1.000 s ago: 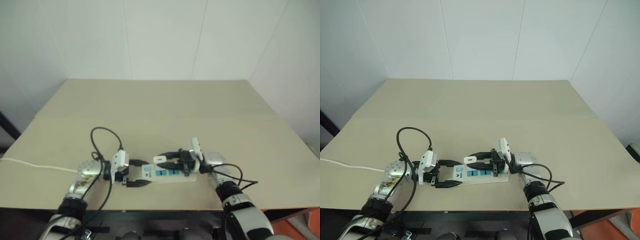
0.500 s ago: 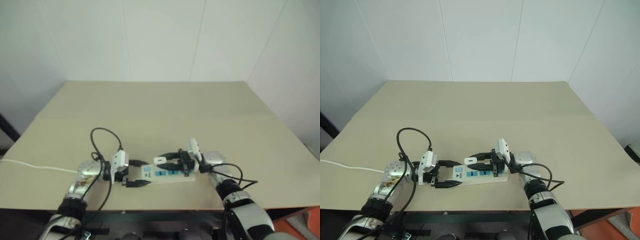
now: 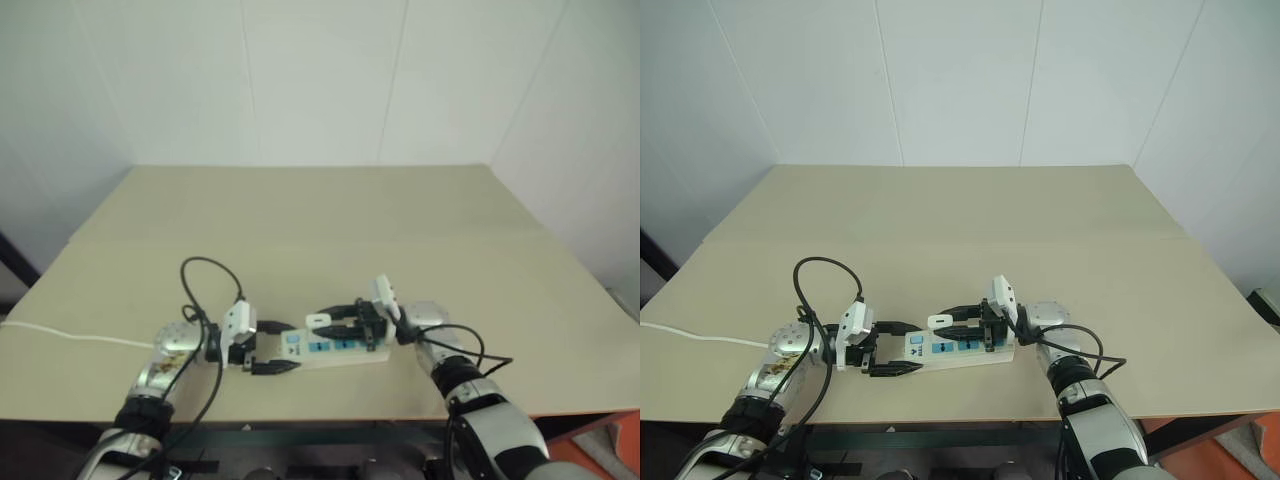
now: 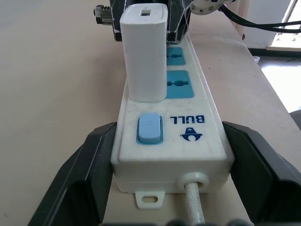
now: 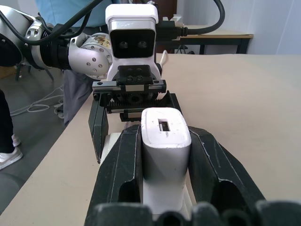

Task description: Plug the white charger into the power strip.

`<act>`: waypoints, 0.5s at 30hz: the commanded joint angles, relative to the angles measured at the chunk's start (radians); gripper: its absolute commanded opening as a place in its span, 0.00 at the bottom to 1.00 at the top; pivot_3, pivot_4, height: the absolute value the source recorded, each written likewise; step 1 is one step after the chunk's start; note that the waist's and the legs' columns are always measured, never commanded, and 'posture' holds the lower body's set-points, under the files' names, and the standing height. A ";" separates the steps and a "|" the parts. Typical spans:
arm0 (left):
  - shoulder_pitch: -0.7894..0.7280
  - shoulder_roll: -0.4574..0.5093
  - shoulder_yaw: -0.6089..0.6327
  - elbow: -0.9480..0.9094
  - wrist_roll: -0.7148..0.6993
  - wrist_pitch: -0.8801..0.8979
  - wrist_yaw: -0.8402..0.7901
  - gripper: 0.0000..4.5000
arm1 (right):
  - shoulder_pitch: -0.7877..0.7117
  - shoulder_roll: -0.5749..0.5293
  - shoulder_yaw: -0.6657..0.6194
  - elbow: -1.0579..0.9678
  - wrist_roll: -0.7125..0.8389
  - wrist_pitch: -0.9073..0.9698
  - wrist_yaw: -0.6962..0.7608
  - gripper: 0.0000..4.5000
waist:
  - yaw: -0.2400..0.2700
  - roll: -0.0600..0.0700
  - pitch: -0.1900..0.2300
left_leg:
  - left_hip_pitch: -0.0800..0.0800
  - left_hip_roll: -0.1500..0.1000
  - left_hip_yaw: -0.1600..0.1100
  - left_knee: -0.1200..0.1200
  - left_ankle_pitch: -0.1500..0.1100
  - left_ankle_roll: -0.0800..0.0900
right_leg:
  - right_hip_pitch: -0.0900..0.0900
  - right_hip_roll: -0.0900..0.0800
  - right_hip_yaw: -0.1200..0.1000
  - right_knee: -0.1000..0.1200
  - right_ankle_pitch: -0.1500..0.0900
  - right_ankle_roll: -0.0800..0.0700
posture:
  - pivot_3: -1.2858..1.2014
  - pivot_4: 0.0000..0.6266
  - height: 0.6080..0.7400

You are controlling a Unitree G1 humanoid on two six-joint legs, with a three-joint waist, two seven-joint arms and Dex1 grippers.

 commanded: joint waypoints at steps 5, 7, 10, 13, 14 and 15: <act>0.008 0.008 -0.023 -0.031 0.003 -0.017 -0.027 0.72 | 0.050 -0.061 -0.014 0.101 -0.087 0.020 -0.063 0.60 | 0.003 -0.004 -0.002 | -0.001 0.000 0.000 -0.001 0.000 0.000 | -0.001 0.000 0.000 -0.001 0.000 -0.001 | 0.52 0.24 1.00; 0.007 0.008 -0.024 -0.028 0.005 -0.021 -0.026 0.72 | 0.050 -0.060 -0.024 0.098 -0.083 0.013 -0.053 0.74 | 0.003 -0.005 -0.003 | -0.001 0.001 0.000 -0.001 0.000 -0.001 | -0.001 0.000 -0.001 -0.003 -0.001 -0.001 | 0.52 0.24 1.00; 0.006 0.007 -0.026 -0.026 0.006 -0.024 -0.027 0.72 | 0.051 -0.061 -0.035 0.093 -0.083 -0.001 -0.029 0.98 | 0.004 -0.005 -0.003 | -0.002 0.001 0.000 -0.003 0.000 -0.001 | -0.001 0.000 -0.001 -0.005 -0.001 -0.001 | 0.52 0.24 1.00; 0.004 0.006 -0.027 -0.022 0.007 -0.029 -0.027 0.72 | 0.054 -0.064 -0.045 0.084 -0.072 -0.011 0.007 1.00 | 0.005 -0.005 -0.002 | -0.002 0.001 0.000 -0.003 0.000 -0.001 | -0.001 0.000 -0.001 -0.005 -0.001 -0.001 | 0.52 0.24 1.00; 0.004 0.006 -0.028 -0.020 0.007 -0.030 -0.027 0.72 | 0.055 -0.066 -0.047 0.079 -0.070 -0.015 0.019 1.00 | 0.005 -0.005 -0.002 | -0.003 0.001 0.000 -0.003 0.000 -0.001 | -0.001 0.000 -0.002 -0.006 -0.001 -0.001 | 0.52 0.24 1.00; 0.003 0.005 -0.029 -0.019 0.007 -0.032 -0.027 0.72 | 0.057 -0.069 -0.050 0.072 -0.067 -0.020 0.035 1.00 | 0.005 -0.005 -0.002 | -0.003 0.001 0.000 -0.003 0.000 -0.001 | -0.001 0.000 -0.002 -0.006 -0.001 -0.001 | 0.52 0.24 1.00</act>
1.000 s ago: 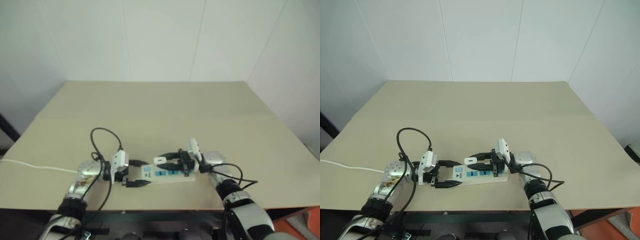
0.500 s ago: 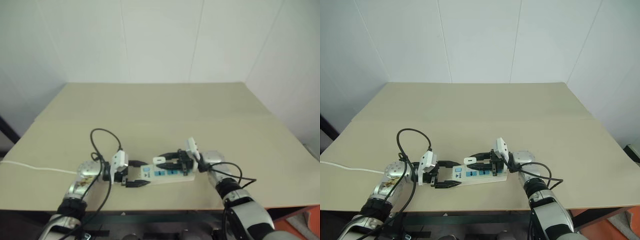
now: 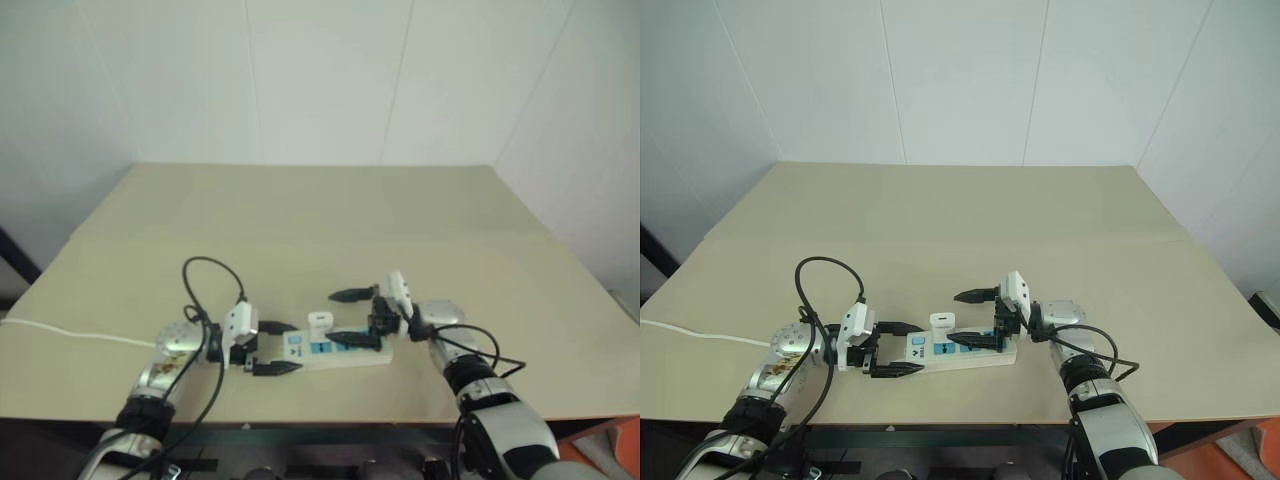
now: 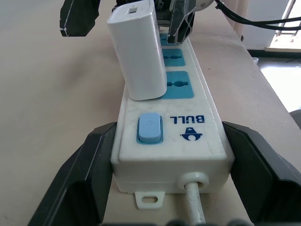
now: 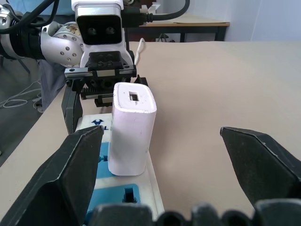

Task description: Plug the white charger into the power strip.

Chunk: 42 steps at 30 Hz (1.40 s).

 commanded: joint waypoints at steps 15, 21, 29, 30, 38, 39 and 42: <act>-0.009 -0.008 -0.020 -0.006 -0.001 -0.011 -0.011 0.72 | 0.073 -0.041 -0.015 -0.084 -0.009 -0.013 0.087 1.00 | 0.004 0.001 0.003 | -0.001 0.000 0.000 -0.005 0.000 0.000 | -0.001 0.000 0.000 -0.004 0.000 0.000 | 0.52 0.24 1.00; -0.007 -0.038 0.027 -0.052 -0.066 -0.019 -0.005 1.00 | 0.072 -0.035 -0.040 -0.093 0.004 -0.022 0.059 1.00 | 0.002 0.003 0.010 | -0.003 0.000 0.000 -0.005 0.000 0.000 | -0.002 0.000 0.000 -0.005 0.000 0.000 | 0.52 0.24 1.00; 0.096 0.090 0.119 -0.317 -0.212 0.159 -0.017 1.00 | 0.090 -0.063 -0.061 -0.148 0.022 -0.023 0.058 1.00 | -0.004 0.003 0.017 | -0.008 0.000 0.000 -0.005 0.000 0.000 | -0.007 0.000 0.000 -0.004 0.003 0.006 | 0.52 0.24 1.00; 0.125 0.145 0.140 -0.378 -0.236 0.205 -0.027 1.00 | 0.099 -0.075 -0.065 -0.171 0.028 -0.022 0.062 1.00 | -0.006 0.003 0.018 | -0.010 0.000 0.000 -0.005 0.000 0.000 | -0.009 0.000 0.000 -0.004 0.003 0.006 | 0.52 0.24 1.00; 0.194 0.493 0.389 -0.291 -0.305 0.317 -0.145 1.00 | 0.136 -0.363 -0.038 -0.433 -0.063 0.071 0.059 1.00 | 0.002 0.013 0.040 | -0.022 0.000 0.003 -0.005 0.000 0.000 | -0.023 -0.001 0.000 -0.003 0.001 0.002 | 0.52 0.24 1.00; 0.198 0.526 0.403 -0.238 -0.283 0.300 -0.166 1.00 | 0.136 -0.418 -0.030 -0.481 -0.086 0.102 0.060 1.00 | 0.002 0.013 0.040 | -0.024 0.000 0.003 -0.005 0.000 0.000 | -0.024 -0.001 0.000 -0.004 0.001 0.002 | 0.52 0.24 1.00; 0.191 0.595 0.390 -0.084 -0.222 0.216 -0.225 1.00 | 0.098 -0.536 -0.044 -0.628 -0.049 0.310 0.046 1.00 | -0.001 0.014 0.040 | -0.034 0.000 0.004 -0.005 0.001 0.000 | -0.037 0.000 -0.001 -0.001 0.004 0.007 | 0.52 0.24 1.00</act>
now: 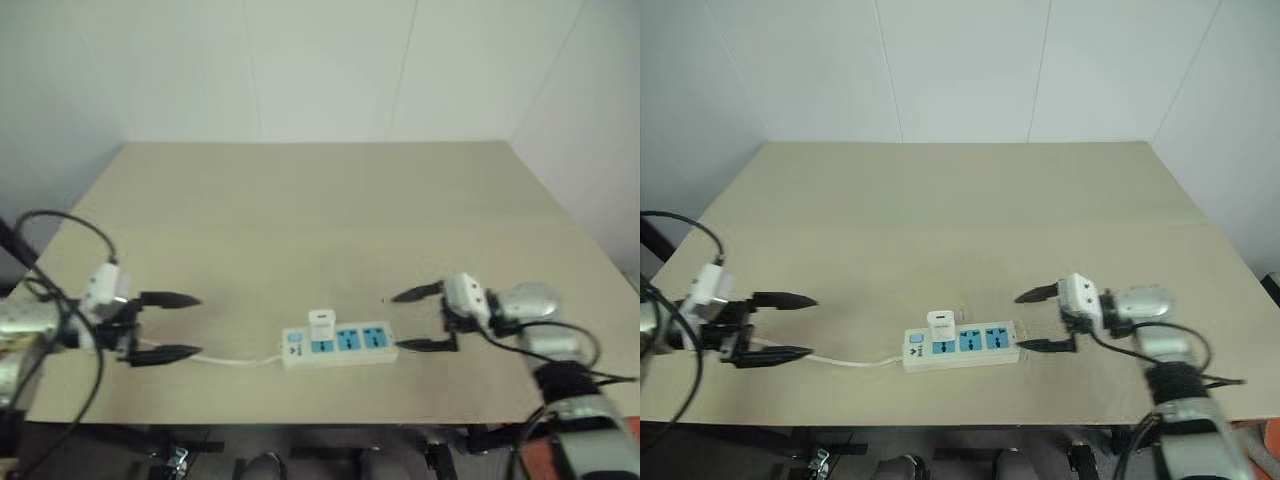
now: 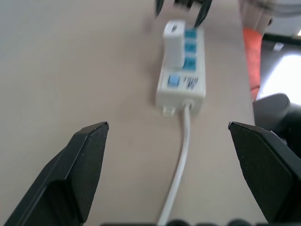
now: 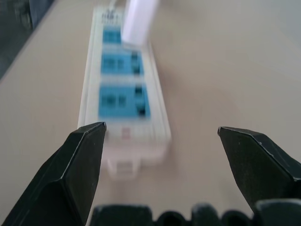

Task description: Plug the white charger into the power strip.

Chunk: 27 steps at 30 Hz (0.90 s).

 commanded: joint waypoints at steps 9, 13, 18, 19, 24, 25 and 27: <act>-0.105 -0.036 -0.039 0.154 0.029 -0.103 -0.055 1.00 | -0.046 -0.197 -0.092 -0.291 0.139 0.378 -0.003 1.00 | 0.004 0.000 0.001 | -0.003 0.001 0.001 -0.001 0.000 0.000 | -0.001 0.000 -0.001 -0.002 0.000 0.000 | 0.52 0.24 1.00; -0.097 -0.074 -0.042 0.136 0.037 -0.102 -0.045 1.00 | -0.021 -0.234 -0.095 -0.299 0.141 0.383 0.002 1.00 | 0.002 -0.001 0.002 | -0.004 0.001 0.001 0.000 0.000 0.000 | -0.001 0.000 -0.001 -0.002 0.000 0.001 | 0.52 0.24 1.00; -0.096 -0.104 -0.042 0.117 0.039 -0.099 -0.030 1.00 | 0.000 -0.262 -0.112 -0.318 0.163 0.396 0.009 1.00 | -0.001 -0.001 0.002 | -0.003 0.001 0.001 0.001 0.000 0.000 | -0.001 0.000 -0.001 -0.001 0.000 0.001 | 0.52 0.24 1.00; -0.095 -0.109 -0.041 0.116 0.039 -0.101 -0.027 1.00 | 0.003 -0.264 -0.115 -0.321 0.167 0.401 0.010 1.00 | -0.003 -0.001 0.002 | -0.003 0.001 0.001 0.001 0.000 0.000 | -0.001 0.000 -0.001 -0.001 0.000 0.001 | 0.52 0.24 1.00; -0.087 -0.122 -0.036 0.108 0.042 -0.103 -0.016 1.00 | 0.010 -0.270 -0.112 -0.318 0.166 0.402 0.001 1.00 | -0.003 -0.001 0.002 | -0.003 0.001 0.001 0.001 0.000 0.000 | 0.000 0.000 0.000 -0.001 0.000 0.001 | 0.52 0.24 1.00; -0.088 -0.123 -0.036 0.108 0.043 -0.103 -0.014 1.00 | 0.010 -0.269 -0.111 -0.318 0.166 0.401 -0.001 1.00 | -0.002 -0.001 0.002 | -0.003 0.001 0.001 0.001 0.000 0.000 | 0.000 0.000 0.000 -0.001 0.001 0.001 | 0.52 0.24 1.00; -0.090 -0.127 -0.034 0.107 0.044 -0.102 -0.010 1.00 | 0.010 -0.267 -0.113 -0.318 0.169 0.402 -0.002 1.00 | -0.002 -0.001 0.002 | -0.003 0.001 0.001 0.002 0.000 0.000 | 0.000 0.000 0.000 0.000 0.001 0.001 | 0.52 0.24 1.00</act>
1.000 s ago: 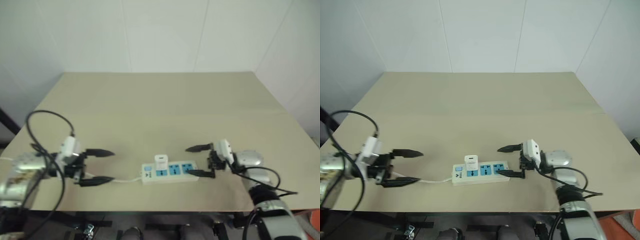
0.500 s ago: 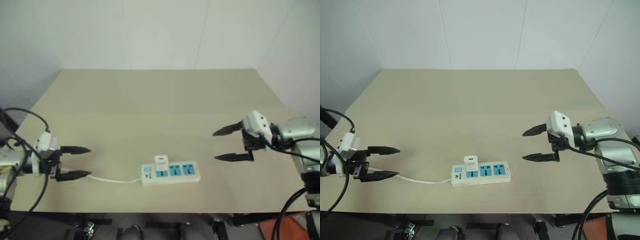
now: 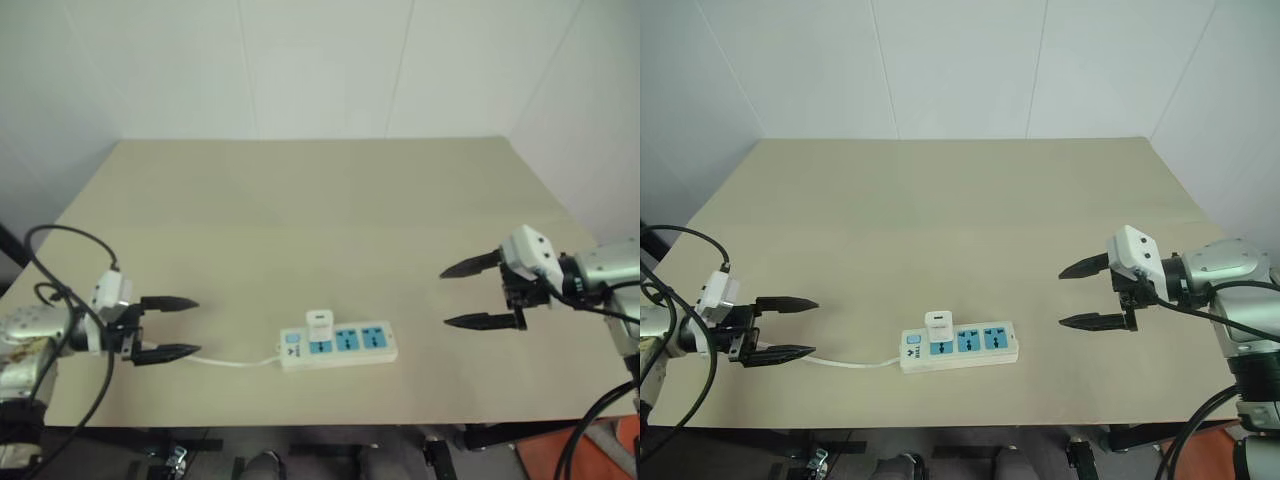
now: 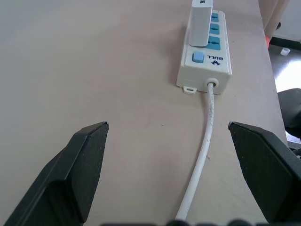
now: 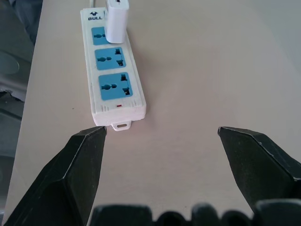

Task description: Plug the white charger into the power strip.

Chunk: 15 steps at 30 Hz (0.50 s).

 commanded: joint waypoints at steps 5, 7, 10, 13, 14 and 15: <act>0.003 -0.001 0.022 -0.027 -0.005 -0.009 0.015 1.00 | -0.006 -0.016 -0.037 -0.021 0.027 -0.002 0.005 1.00 | 0.000 0.000 0.000 | 0.000 0.000 0.000 0.001 0.000 0.000 | 0.001 0.000 0.000 0.001 0.000 0.000 | 0.52 0.24 1.00; 0.011 -0.002 0.022 -0.035 -0.008 -0.005 0.017 1.00 | -0.005 -0.019 -0.039 -0.018 0.030 -0.002 0.009 1.00 | 0.000 0.000 0.000 | 0.000 0.000 0.000 0.002 0.000 0.000 | 0.001 0.000 0.000 0.001 0.000 0.000 | 0.52 0.24 1.00; 0.026 -0.002 0.017 -0.056 -0.012 0.014 0.018 1.00 | 0.000 -0.020 -0.039 -0.019 0.032 -0.003 0.011 1.00 | 0.000 0.000 0.000 | 0.000 0.000 0.000 0.002 0.000 0.000 | 0.001 0.000 0.000 0.002 0.000 0.000 | 0.52 0.24 1.00; 0.032 -0.013 0.012 -0.073 -0.012 0.019 0.028 1.00 | -0.001 -0.015 -0.038 -0.017 0.033 -0.002 0.009 1.00 | 0.000 0.000 0.000 | 0.000 0.000 0.000 0.003 0.000 0.000 | 0.000 0.000 0.000 0.005 0.000 0.000 | 0.52 0.24 1.00; 0.032 -0.020 0.012 -0.076 -0.013 0.019 0.033 1.00 | 0.000 -0.012 -0.039 -0.017 0.034 -0.002 0.006 1.00 | 0.001 0.000 0.000 | 0.000 0.000 0.000 0.004 0.000 0.000 | 0.000 0.000 0.000 0.006 0.000 -0.001 | 0.52 0.24 1.00; 0.032 -0.026 0.013 -0.078 -0.013 0.018 0.036 1.00 | 0.001 -0.010 -0.039 -0.019 0.036 -0.001 0.003 1.00 | 0.001 0.000 0.000 | 0.001 0.000 0.000 0.005 0.000 0.000 | 0.000 0.000 0.000 0.007 0.000 -0.001 | 0.52 0.24 1.00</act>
